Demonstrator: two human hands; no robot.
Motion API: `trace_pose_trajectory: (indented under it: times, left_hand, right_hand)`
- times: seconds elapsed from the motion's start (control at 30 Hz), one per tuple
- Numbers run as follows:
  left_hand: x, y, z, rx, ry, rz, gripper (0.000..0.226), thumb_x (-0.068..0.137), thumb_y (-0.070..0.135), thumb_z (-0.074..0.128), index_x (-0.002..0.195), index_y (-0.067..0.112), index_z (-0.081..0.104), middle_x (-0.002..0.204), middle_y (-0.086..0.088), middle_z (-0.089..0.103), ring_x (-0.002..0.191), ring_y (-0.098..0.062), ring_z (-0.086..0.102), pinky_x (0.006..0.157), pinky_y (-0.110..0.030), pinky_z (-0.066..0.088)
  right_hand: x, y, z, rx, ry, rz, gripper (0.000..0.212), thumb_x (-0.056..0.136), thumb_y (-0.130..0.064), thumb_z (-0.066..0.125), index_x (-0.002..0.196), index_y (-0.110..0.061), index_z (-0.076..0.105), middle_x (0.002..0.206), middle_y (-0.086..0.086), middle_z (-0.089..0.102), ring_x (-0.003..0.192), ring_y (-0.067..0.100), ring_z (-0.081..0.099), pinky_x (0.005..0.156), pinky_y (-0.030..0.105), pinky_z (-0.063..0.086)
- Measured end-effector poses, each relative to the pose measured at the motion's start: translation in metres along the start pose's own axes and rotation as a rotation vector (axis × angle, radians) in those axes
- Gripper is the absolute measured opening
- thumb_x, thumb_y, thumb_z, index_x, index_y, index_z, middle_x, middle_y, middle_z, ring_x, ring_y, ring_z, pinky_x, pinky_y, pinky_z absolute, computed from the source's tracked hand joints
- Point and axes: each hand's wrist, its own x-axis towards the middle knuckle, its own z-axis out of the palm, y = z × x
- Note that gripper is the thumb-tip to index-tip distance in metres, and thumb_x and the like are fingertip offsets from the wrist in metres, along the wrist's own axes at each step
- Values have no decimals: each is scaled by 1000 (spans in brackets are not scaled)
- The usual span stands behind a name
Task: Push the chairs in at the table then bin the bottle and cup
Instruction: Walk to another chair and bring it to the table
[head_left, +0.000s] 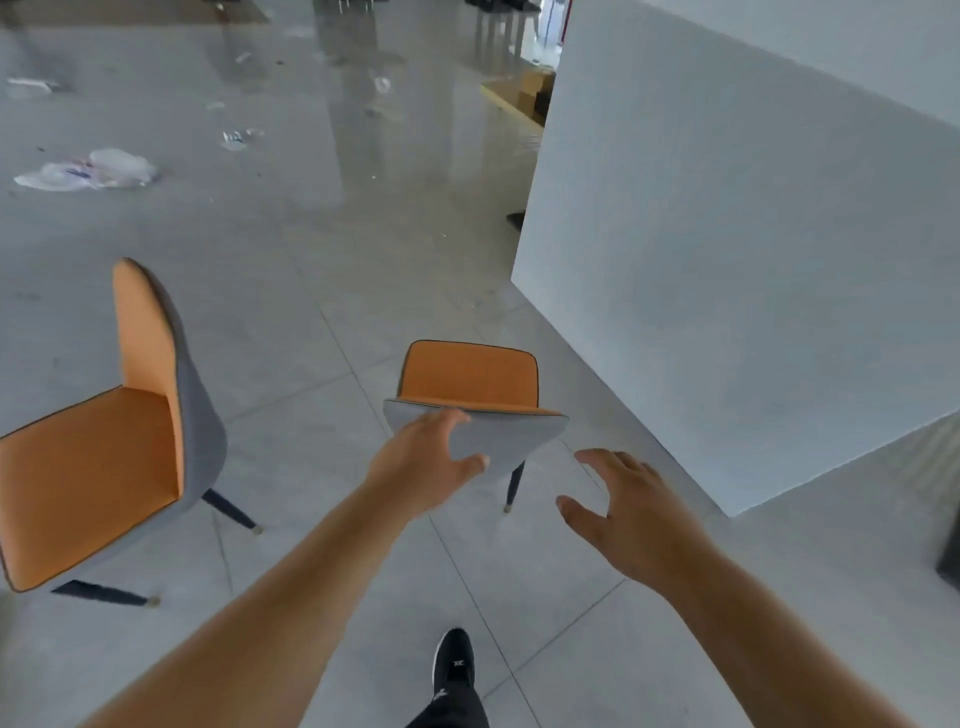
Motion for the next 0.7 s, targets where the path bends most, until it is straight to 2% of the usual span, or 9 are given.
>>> trace_pose_trajectory:
  times: [0.1, 0.2, 0.3, 0.4, 0.47, 0.57, 0.7]
  left_hand:
    - [77, -25, 19, 94, -42, -70, 74, 82, 60, 69, 145, 34, 40, 154, 8, 40, 135, -19, 41, 99, -42, 45]
    - [136, -50, 32, 212, -117, -114, 81, 78, 56, 76, 147, 36, 39, 155, 4, 39, 139, -24, 35, 106, -46, 41]
    - [167, -70, 48, 267, -240, -120, 66, 78, 44, 76, 138, 40, 50, 132, 7, 54, 128, -22, 42, 98, -47, 48]
    - [179, -83, 59, 285, -167, -101, 45, 84, 28, 70, 126, 41, 61, 112, 9, 59, 112, -18, 47, 85, -43, 53]
    - [179, -84, 59, 289, -149, -99, 36, 82, 27, 69, 116, 40, 66, 102, 10, 62, 102, -15, 51, 79, -41, 55]
    - [168, -75, 60, 294, -170, -153, 26, 83, 26, 68, 108, 33, 69, 100, 9, 65, 99, -17, 56, 79, -41, 55]
    - [136, -54, 78, 257, -147, -311, 24, 84, 23, 66, 107, 29, 71, 101, 8, 68, 99, -18, 57, 84, -35, 53]
  right_hand:
    - [81, 16, 10, -36, -95, -21, 71, 89, -69, 55, 150, -36, 38, 148, -10, 50, 133, 15, 43, 95, 32, 44]
    - [156, 24, 29, -85, -154, -115, 73, 88, -68, 58, 150, -36, 34, 146, -9, 49, 132, 15, 43, 92, 31, 46]
    - [212, 25, 56, -116, -281, -174, 79, 88, -66, 61, 153, -36, 28, 150, -8, 45, 134, 18, 42, 100, 38, 48]
    - [245, 30, 84, -222, -424, -248, 75, 88, -60, 64, 151, -35, 30, 142, -6, 49, 128, 22, 45, 100, 43, 49]
    - [261, 36, 95, -286, -453, -292, 62, 91, -51, 63, 145, -34, 38, 129, -3, 55, 121, 25, 50, 94, 42, 51]
    - [279, 45, 104, -336, -506, -391, 46, 92, -41, 62, 134, -30, 49, 117, -1, 59, 110, 26, 57, 89, 41, 50]
    - [280, 58, 111, -368, -579, -613, 43, 91, -41, 63, 130, -28, 51, 114, -2, 59, 102, 24, 57, 77, 34, 43]
